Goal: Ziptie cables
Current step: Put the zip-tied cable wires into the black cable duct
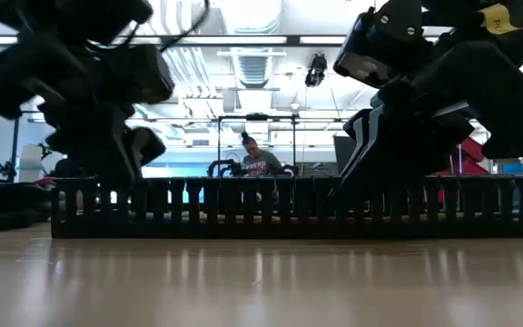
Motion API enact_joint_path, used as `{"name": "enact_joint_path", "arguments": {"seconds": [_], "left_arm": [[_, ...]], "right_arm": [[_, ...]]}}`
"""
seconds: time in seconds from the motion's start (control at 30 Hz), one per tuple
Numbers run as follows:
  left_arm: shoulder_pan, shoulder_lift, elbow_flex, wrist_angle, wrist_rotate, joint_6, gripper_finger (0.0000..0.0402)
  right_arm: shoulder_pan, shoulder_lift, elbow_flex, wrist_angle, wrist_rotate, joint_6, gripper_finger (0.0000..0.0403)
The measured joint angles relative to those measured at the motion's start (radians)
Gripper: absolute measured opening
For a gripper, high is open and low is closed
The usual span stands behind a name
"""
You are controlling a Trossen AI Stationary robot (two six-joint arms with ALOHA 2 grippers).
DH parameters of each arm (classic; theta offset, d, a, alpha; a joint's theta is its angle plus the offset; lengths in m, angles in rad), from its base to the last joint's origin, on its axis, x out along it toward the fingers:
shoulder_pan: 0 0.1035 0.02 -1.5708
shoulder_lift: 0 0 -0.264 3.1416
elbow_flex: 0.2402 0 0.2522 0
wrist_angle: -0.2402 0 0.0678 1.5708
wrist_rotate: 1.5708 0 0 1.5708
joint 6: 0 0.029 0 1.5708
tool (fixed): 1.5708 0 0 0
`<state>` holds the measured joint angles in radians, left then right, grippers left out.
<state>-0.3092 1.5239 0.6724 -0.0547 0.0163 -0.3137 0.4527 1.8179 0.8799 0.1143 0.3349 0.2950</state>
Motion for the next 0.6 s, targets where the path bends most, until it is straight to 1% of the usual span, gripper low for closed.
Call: {"name": "enact_joint_path", "arguments": {"seconds": [0.13, 0.27, 0.43, 0.6], "left_arm": [[0.002, 0.071, 0.085, -0.123, -0.005, 0.005, 0.0025], [0.002, 0.109, 0.153, -0.228, -0.005, 0.018, 0.0025], [0.002, 0.099, 0.202, -0.370, -0.006, 0.025, 0.0025], [0.002, 0.076, 0.192, -0.401, -0.006, 0.015, 0.0025]], "right_arm": [[0.000, 0.000, 0.000, -0.002, -0.002, 0.012, 0.0002], [0.000, 0.000, 0.000, -0.003, -0.002, 0.019, 0.0002], [0.000, 0.000, 0.000, -0.011, -0.004, 0.034, 0.0002], [0.001, 0.000, 0.001, -0.027, -0.003, 0.046, 0.0002]]}}
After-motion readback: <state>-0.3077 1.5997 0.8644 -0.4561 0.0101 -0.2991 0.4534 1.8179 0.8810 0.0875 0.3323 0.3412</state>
